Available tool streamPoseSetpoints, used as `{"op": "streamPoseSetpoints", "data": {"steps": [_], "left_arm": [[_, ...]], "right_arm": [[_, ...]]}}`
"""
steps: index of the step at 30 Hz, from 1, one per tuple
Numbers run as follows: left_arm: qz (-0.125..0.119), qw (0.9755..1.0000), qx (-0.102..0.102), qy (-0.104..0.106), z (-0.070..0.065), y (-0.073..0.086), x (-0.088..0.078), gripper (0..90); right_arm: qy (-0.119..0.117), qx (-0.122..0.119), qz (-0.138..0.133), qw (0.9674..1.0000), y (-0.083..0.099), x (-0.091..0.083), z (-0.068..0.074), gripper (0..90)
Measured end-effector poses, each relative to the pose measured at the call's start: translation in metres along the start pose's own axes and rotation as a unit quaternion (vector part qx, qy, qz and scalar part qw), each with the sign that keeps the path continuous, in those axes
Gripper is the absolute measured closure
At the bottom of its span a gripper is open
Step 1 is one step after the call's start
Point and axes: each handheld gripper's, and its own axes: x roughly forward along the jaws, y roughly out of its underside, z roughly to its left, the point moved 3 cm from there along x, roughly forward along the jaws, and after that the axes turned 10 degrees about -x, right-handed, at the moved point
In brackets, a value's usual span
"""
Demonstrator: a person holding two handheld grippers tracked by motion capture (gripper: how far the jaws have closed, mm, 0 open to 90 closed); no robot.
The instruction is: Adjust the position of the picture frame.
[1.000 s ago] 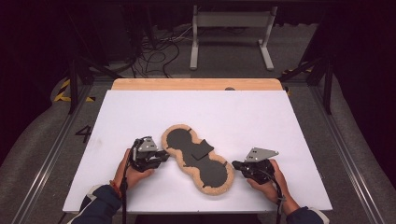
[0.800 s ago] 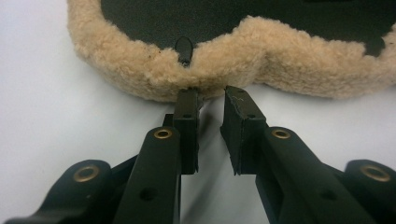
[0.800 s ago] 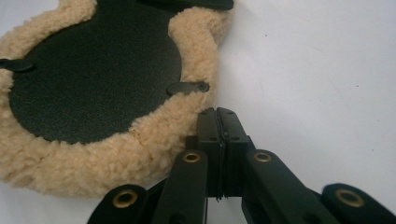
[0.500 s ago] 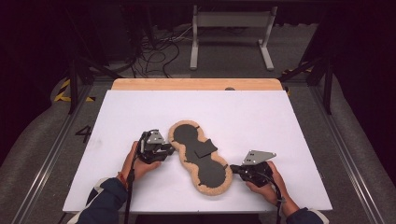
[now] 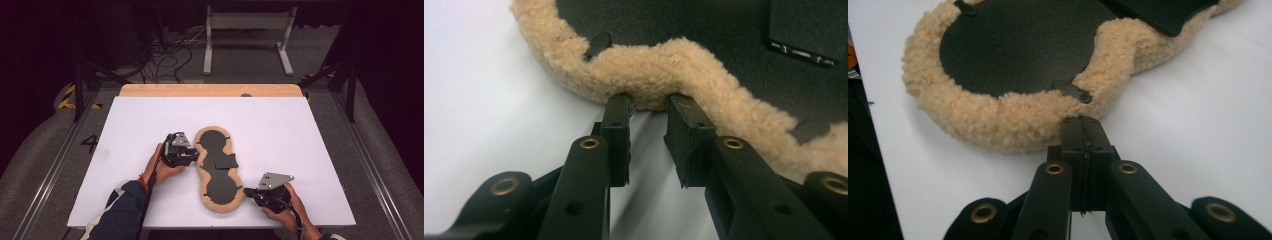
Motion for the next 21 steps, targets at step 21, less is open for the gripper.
{"op": "streamPoseSetpoints", "data": {"steps": [21], "left_arm": [[-0.008, 0.9999, -0.004, 0.014, -0.003, 0.006, -0.008, 80.8]], "right_arm": [[0.008, -0.008, -0.003, 0.9999, -0.009, 0.007, -0.001, 89.9]]}}
